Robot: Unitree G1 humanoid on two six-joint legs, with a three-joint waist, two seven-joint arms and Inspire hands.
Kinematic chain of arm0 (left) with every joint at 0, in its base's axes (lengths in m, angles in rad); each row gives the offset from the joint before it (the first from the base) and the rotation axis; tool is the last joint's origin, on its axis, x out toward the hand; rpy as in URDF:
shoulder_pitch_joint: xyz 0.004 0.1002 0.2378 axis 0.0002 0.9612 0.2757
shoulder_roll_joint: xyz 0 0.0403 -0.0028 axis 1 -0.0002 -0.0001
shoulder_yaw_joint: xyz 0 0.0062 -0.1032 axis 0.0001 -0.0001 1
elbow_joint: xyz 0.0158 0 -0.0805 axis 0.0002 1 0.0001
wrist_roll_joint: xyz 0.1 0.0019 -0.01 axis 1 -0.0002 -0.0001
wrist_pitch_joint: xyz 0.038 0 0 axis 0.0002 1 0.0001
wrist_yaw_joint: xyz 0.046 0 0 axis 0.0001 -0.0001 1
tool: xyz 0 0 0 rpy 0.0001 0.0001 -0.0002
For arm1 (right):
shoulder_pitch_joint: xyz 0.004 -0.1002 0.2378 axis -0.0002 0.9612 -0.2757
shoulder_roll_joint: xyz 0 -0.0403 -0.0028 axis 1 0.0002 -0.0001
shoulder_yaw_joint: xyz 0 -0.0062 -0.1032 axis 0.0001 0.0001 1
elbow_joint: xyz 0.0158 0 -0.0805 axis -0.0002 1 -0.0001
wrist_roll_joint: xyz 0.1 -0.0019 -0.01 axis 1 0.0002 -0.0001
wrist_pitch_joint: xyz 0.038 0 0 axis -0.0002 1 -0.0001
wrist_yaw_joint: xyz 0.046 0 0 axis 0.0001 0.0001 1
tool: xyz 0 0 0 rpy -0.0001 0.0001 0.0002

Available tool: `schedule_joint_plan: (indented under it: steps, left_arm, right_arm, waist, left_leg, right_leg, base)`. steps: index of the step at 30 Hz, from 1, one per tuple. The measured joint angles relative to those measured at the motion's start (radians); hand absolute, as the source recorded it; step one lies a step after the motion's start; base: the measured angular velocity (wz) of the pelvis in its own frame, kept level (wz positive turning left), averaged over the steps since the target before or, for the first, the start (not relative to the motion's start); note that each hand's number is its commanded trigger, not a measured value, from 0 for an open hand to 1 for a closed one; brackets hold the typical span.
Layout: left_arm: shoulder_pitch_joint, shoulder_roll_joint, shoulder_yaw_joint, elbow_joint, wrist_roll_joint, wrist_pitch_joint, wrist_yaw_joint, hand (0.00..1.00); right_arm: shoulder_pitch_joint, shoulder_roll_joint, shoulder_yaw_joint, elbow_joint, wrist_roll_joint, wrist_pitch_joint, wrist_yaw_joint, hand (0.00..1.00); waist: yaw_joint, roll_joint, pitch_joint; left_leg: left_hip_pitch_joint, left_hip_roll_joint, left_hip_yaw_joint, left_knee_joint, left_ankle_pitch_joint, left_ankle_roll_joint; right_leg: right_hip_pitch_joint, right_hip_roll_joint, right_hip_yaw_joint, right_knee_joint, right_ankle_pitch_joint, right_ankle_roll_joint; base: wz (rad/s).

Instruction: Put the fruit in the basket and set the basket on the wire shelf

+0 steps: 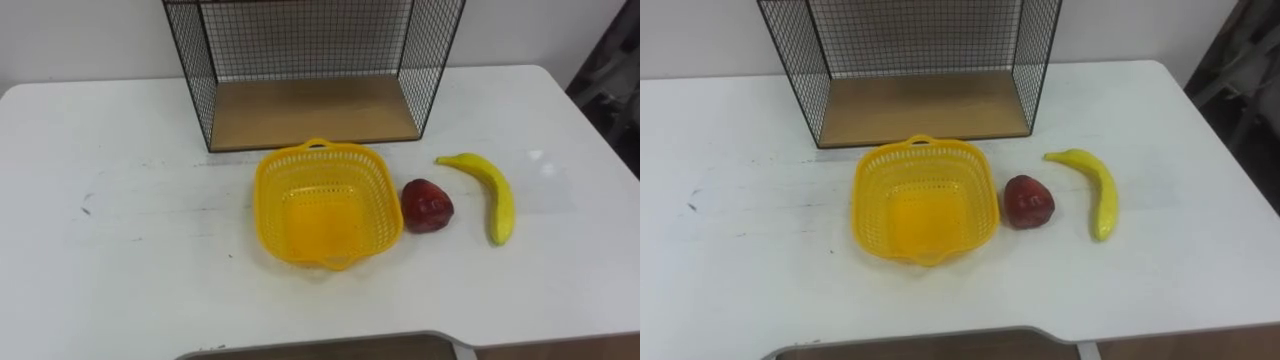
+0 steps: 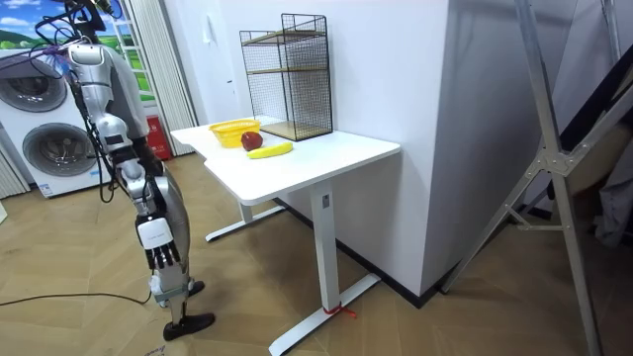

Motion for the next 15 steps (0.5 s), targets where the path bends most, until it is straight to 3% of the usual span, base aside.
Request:
schedule_joint_plan:
  steps: [6, 9, 12, 13, 15]
  left_arm:
    - [0.003, -0.007, 0.038, 0.004, 0.000, -0.005, 0.000, 0.00]
    - [0.005, -0.012, 0.056, 0.001, 0.000, -0.007, 0.000, 0.00]
    - [0.004, -0.016, 0.127, -0.006, -0.002, -0.047, 0.001, 0.00]
    - [0.004, -0.016, 0.142, -0.007, -0.005, -0.052, 0.001, 0.00]
    - [0.008, -0.013, 0.194, -0.007, -0.022, -0.065, 0.001, 0.00]
  right_arm:
    - [0.062, 0.004, -0.042, 0.014, 0.414, 0.017, -0.045, 0.00]
    - [0.073, 0.009, -0.086, 0.022, 0.518, 0.031, -0.070, 0.00]
    - [0.081, 0.009, -0.217, 0.021, 0.644, 0.054, -0.129, 0.00]
    - [0.080, 0.008, -0.259, 0.018, 0.685, 0.052, -0.146, 0.00]
    - [0.043, 0.001, -0.431, -0.049, 0.922, -0.001, -0.195, 0.00]
  waist:
    - [-0.003, -0.001, 0.0022]
    - [-0.006, 0.002, 0.0027]
    - [-0.013, 0.011, 0.0133]
    - [-0.014, 0.011, 0.0135]
    - [-0.035, 0.008, 0.0136]
  left_leg:
    - [0.009, 0.000, -0.001, -0.001, 0.000, 0.000]
    - [0.009, 0.000, 0.000, 0.003, 0.000, 0.000]
    - [0.009, -0.001, 0.001, 0.008, 0.000, 0.000]
    - [0.008, -0.002, 0.003, 0.009, 0.000, 0.001]
    - [0.004, -0.003, 0.009, 0.016, 0.000, 0.001]
  right_leg:
    - [0.010, 0.000, 0.003, 0.001, 0.000, 0.000]
    - [0.010, 0.000, 0.004, 0.003, 0.000, 0.000]
    - [0.005, -0.003, 0.002, 0.019, -0.002, 0.000]
    - [0.004, -0.004, 0.003, 0.019, -0.003, 0.000]
    - [-0.001, -0.004, 0.013, 0.019, -0.008, 0.000]
  base:
    - [0.01]
    - [0.00]
    - [-0.01]
    - [-0.07]
    - [-0.07]
